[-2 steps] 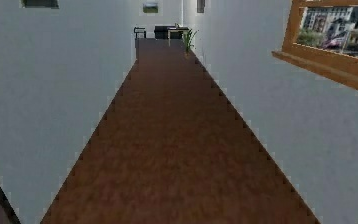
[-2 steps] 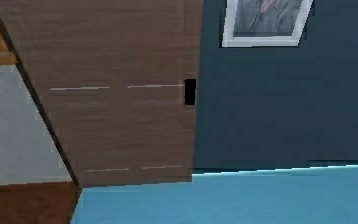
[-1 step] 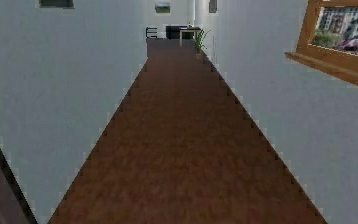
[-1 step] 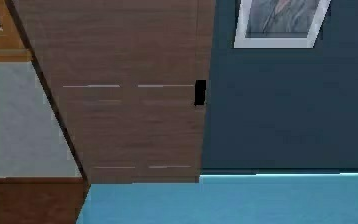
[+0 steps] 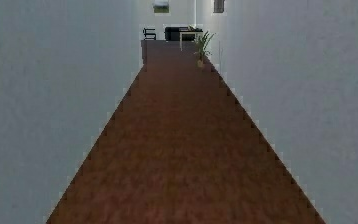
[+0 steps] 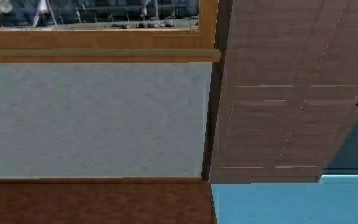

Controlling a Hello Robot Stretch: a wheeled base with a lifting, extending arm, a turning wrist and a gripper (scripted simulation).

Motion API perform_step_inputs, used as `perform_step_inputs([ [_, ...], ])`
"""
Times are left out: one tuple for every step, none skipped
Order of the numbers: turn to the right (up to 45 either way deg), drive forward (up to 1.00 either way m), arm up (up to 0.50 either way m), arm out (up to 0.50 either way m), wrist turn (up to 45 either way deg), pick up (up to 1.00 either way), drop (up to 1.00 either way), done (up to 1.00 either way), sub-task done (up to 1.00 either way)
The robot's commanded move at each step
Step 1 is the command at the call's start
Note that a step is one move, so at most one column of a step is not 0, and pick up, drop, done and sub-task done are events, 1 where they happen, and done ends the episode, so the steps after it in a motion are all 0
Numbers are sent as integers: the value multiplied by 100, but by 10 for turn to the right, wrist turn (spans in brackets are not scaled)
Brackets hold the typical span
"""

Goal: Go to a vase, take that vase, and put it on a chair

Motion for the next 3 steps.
perform_step_inputs([
  [0,100,0,0,0,0,0,0,0],
  [-30,0,0,0,0,0,0,0,0],
  [0,100,0,0,0,0,0,0,0],
])
